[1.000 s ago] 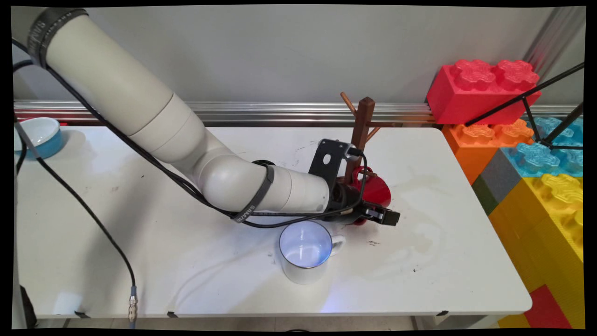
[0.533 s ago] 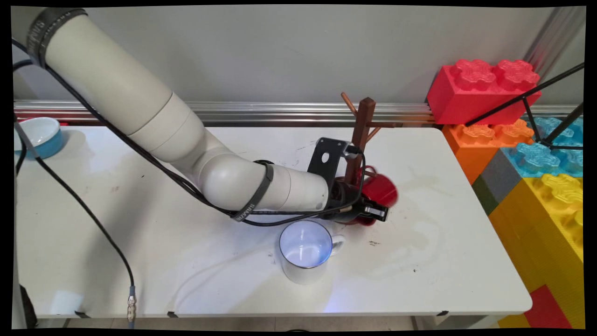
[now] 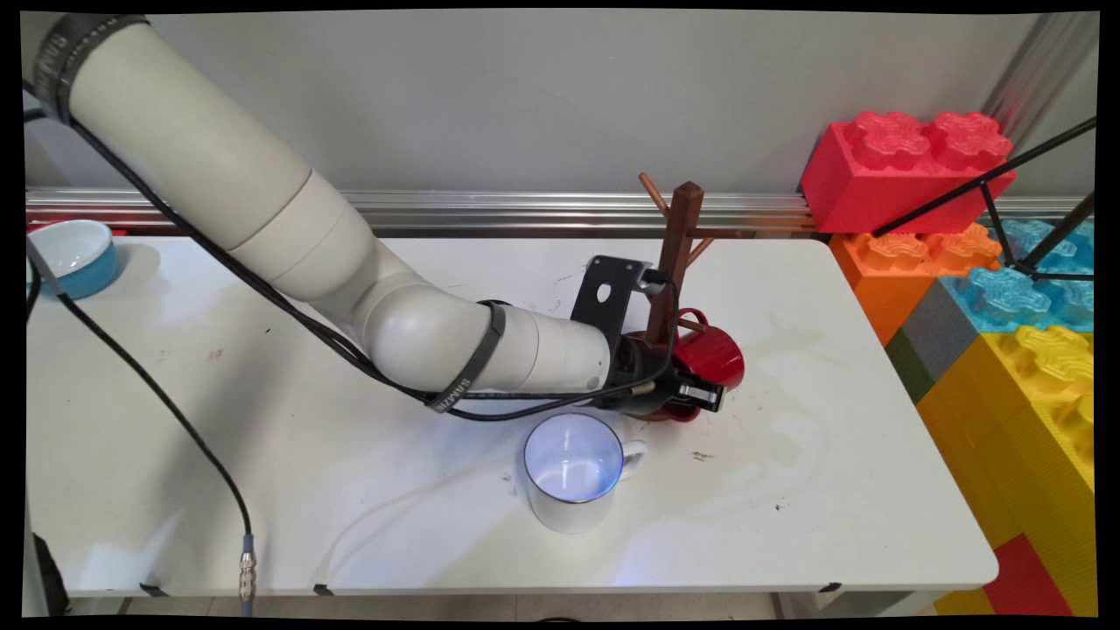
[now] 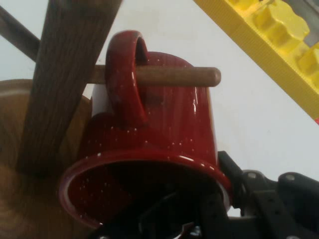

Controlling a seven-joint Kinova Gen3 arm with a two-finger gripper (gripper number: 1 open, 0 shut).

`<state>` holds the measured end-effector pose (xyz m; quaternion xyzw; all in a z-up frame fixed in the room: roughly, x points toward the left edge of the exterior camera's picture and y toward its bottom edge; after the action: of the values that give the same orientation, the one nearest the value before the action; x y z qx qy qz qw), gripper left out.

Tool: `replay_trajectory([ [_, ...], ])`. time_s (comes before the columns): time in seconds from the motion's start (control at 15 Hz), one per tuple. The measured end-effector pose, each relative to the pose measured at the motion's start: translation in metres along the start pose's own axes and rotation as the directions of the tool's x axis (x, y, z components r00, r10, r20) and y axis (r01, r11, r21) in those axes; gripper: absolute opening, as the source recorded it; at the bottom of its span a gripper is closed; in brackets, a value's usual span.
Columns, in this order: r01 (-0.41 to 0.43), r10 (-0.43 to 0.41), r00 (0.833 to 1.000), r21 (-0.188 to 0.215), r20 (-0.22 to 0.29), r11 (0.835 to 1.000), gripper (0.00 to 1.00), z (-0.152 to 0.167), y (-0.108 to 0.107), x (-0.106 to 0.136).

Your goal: Place the picked object on the table

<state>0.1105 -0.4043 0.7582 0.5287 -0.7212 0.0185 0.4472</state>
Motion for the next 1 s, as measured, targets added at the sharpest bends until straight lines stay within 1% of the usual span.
replay_trajectory([
  [0.27,0.003,-0.003,1.0,-0.012,-0.01,1.0,0.0,-0.006,0.003,0.004],
  [0.53,0.005,-0.006,1.0,-0.034,-0.017,0.999,0.0,-0.015,0.012,0.009],
  [1.0,0.006,-0.008,1.0,-0.097,-0.017,0.995,0.0,-0.039,0.04,0.015],
])
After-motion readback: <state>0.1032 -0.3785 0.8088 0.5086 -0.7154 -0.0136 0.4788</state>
